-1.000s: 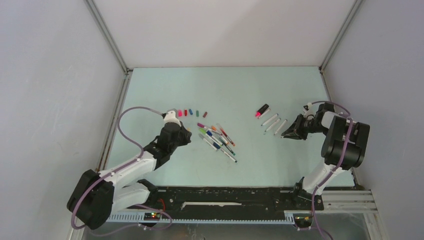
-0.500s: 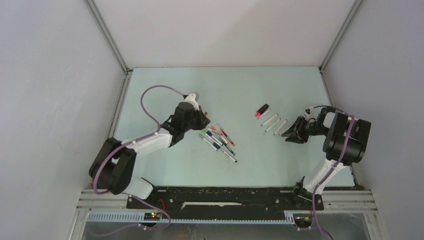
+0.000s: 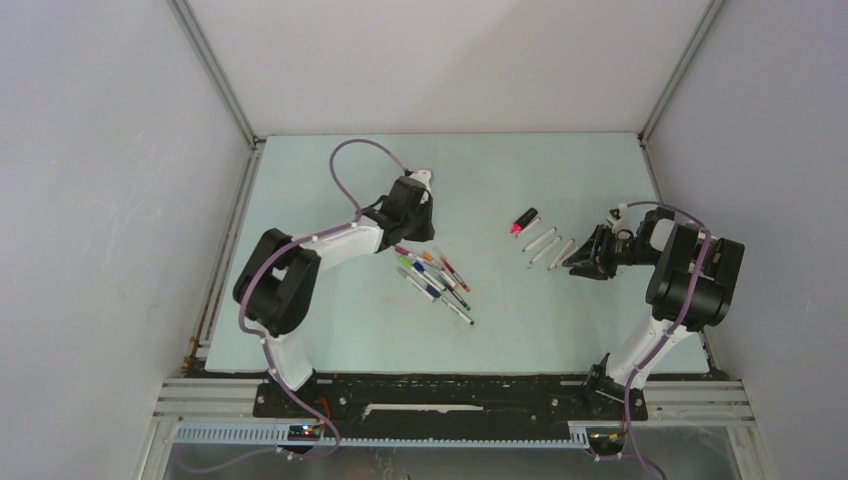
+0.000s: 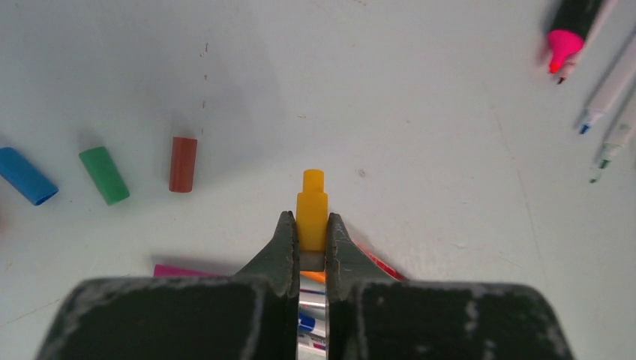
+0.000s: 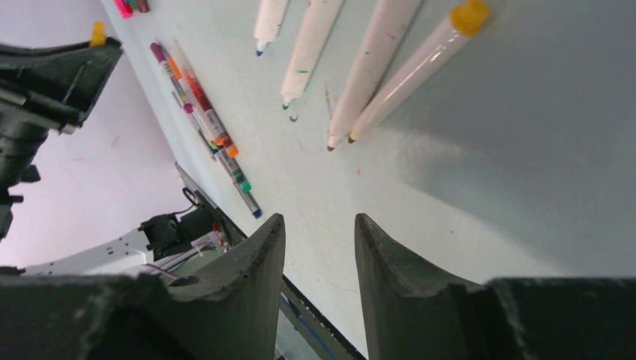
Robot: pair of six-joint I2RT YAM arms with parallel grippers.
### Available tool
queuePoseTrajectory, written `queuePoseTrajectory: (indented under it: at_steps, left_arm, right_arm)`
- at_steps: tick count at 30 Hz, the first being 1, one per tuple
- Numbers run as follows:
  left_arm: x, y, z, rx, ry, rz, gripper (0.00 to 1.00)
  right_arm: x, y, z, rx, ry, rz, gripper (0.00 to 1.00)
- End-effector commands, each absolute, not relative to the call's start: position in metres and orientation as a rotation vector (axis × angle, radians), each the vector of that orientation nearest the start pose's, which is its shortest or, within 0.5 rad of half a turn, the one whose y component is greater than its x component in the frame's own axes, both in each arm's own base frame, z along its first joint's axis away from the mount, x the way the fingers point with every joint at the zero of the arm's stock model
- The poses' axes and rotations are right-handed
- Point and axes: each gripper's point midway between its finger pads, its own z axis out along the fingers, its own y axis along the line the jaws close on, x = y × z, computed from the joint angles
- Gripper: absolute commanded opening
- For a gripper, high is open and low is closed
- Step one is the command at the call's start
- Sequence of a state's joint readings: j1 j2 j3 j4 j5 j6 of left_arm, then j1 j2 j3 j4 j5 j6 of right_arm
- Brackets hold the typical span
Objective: Open the pen caps
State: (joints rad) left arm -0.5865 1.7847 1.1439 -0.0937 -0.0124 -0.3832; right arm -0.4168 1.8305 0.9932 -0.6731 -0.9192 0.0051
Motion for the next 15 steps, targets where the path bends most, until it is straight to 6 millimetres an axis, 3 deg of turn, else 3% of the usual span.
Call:
queuePoseTrajectory:
  at_steps: [1,9,15]
  left_arm:
    - [0.396,-0.263,0.072,0.268,2.383,-0.324,0.07]
    - [0.412,-0.265,0.06,0.277,2.424,-0.25,0.27]
    - [0.416,-0.262,0.061,0.272,2.425,-0.217,0.41]
  right_arm:
    - [0.306,0.022,0.071,0.387,2.493,1.298,0.42]
    - [0.308,0.031,0.093,0.203,2.467,1.236,0.42]
    - [0.306,0.056,0.117,-0.038,2.44,1.165,0.42]
